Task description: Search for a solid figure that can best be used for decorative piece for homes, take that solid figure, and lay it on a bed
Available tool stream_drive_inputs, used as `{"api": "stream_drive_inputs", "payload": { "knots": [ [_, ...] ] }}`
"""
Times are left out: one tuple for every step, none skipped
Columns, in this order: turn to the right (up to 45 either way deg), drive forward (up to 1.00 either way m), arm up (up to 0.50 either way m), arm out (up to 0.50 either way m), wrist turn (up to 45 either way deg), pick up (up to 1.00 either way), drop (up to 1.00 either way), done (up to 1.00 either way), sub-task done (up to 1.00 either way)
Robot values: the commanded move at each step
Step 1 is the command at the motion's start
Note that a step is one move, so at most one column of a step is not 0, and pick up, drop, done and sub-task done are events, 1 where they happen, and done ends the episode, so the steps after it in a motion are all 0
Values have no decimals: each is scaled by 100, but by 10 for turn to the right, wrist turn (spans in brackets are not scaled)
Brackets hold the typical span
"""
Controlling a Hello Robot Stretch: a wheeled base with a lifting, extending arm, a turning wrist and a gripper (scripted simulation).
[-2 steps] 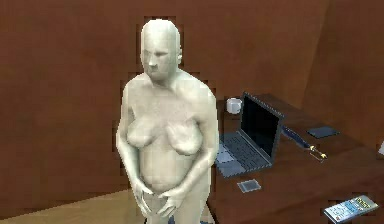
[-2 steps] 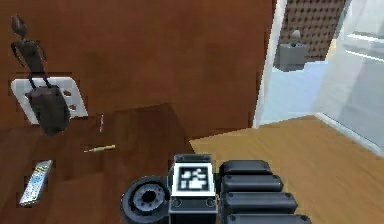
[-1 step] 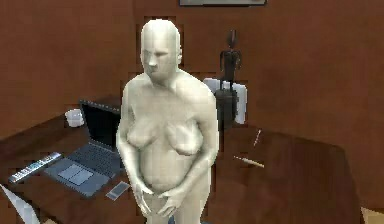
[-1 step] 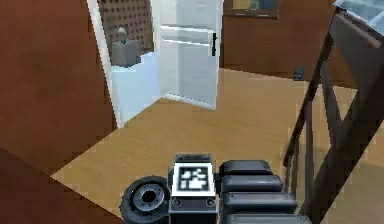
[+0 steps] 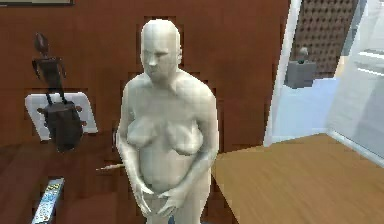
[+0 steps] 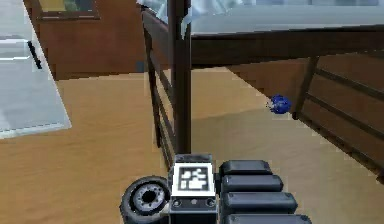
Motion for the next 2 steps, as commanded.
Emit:
{"api": "stream_drive_inputs", "payload": {
  "knots": [
    [450, 0, 0, 0, 0, 0, 0, 0, 0],
    [240, 0, 0, 0, 0, 0, 0, 0, 0]
  ]
}}
